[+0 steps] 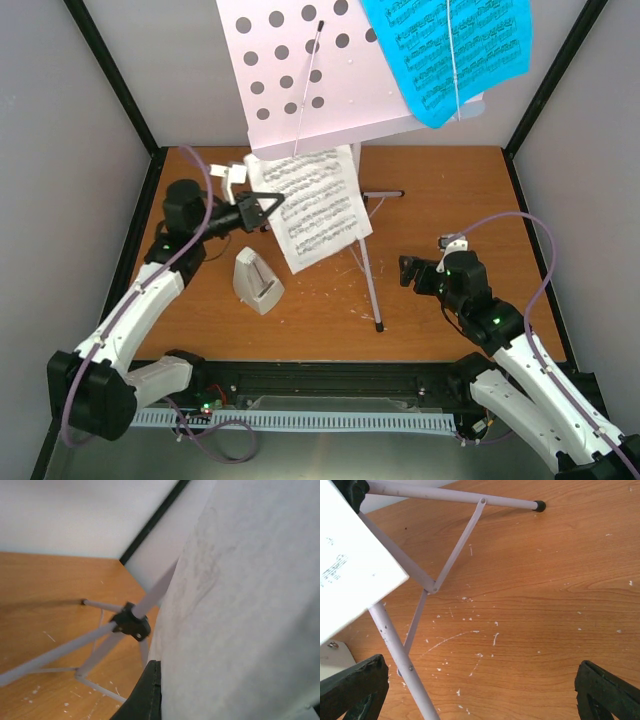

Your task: Pack up the instrument practice props

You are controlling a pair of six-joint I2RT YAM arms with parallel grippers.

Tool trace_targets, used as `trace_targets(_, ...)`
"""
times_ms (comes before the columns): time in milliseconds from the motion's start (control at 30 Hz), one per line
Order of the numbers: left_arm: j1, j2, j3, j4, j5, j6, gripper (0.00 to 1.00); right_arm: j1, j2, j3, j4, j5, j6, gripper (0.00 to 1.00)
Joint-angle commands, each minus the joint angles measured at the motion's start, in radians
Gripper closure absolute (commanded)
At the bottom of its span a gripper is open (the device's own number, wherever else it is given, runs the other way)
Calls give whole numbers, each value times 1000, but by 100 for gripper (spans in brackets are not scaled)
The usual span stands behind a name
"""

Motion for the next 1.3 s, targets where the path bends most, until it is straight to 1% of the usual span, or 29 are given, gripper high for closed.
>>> trace_targets(0, 165, -42, 12, -35, 121, -33, 100, -2, -14, 8, -19, 29, -7, 0)
trace_targets(67, 251, -40, 6, -20, 164, -49, 100, -2, -17, 5, -15, 25, -3, 0)
trace_targets(133, 331, -32, -11, 4, 169, -78, 100, -2, -20, 1, -8, 20, 3, 0)
trace_targets(233, 452, -24, -86, 114, 185, -162, 100, -2, -20, -2, 0, 9, 12, 0)
trace_targets(300, 514, -12, -130, 167, 171, -198, 100, -2, -23, -5, 6, 6, 18, 0)
trace_targets(367, 547, -6, -171, 180, 115, -203, 100, -2, -26, -9, 12, 1, 21, 0)
trace_targets(467, 575, -16, -246, 205, -18, -209, 100, -3, -29, -12, 14, -6, 25, 0)
trace_targets(533, 602, -22, -307, 265, -72, -241, 100, -3, -28, -13, 17, -8, 23, 0)
trace_targets(667, 605, -7, -417, 330, -205, -265, 100, -2, -21, -18, 26, -15, 24, 0)
trace_targets(800, 614, 20, -490, 344, -298, -272, 100, -2, -15, -20, 30, -16, 23, 0)
trace_targets(933, 614, -26, -575, 335, -424, -309, 100, -3, -19, -25, 27, -6, 22, 0)
trace_targets(1067, 615, -64, -632, 316, -483, -333, 100, -2, -32, -35, 39, -8, 27, 0)
trace_targets(1267, 614, -87, -657, 258, -522, -339, 100, -2, -36, -44, 37, -12, 24, 0)
